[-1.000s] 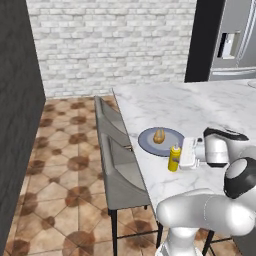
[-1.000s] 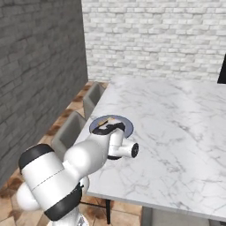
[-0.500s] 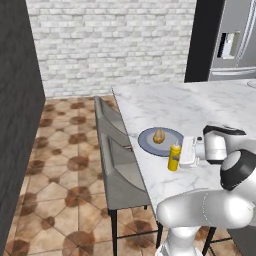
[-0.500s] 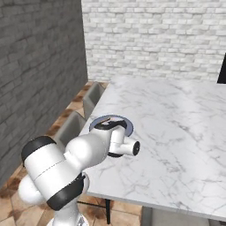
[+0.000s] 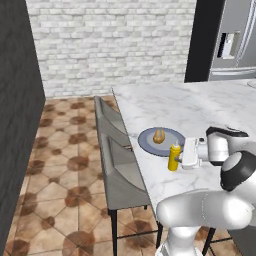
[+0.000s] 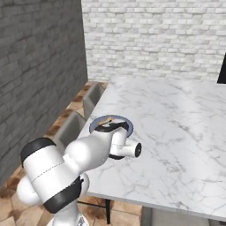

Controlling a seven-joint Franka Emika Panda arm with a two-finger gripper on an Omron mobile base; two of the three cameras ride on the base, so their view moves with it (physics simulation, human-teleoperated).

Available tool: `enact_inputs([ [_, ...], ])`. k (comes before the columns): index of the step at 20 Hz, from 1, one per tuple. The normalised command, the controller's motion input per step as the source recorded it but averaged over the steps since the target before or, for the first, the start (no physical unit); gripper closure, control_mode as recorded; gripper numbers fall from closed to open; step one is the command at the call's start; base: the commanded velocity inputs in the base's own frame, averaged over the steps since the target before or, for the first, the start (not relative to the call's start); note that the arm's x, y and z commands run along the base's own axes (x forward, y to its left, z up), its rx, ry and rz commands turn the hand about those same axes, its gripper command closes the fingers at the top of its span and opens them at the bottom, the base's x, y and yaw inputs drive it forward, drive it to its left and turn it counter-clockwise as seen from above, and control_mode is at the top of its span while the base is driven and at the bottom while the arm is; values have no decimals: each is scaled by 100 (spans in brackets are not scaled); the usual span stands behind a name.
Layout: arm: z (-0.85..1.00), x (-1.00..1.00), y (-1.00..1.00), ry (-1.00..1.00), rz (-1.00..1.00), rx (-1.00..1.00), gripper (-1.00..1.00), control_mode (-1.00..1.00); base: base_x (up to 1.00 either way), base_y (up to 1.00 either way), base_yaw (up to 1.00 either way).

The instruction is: Move the hot dog bun to the plate on the dining table and place the condiment next to that plate. Then navigate to the fridge and take the sausage and place it on the plate as well.

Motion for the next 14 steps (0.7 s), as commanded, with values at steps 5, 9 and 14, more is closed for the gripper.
enact_inputs([
  [5,19,-19,-5,-1,-2,0,-100,-100,0,0,0],
  [9,46,-35,-16,-3,-3,0,-100,-100,0,0,0],
  [14,64,-51,-10,-3,-8,0,-100,-100,0,0,0],
])
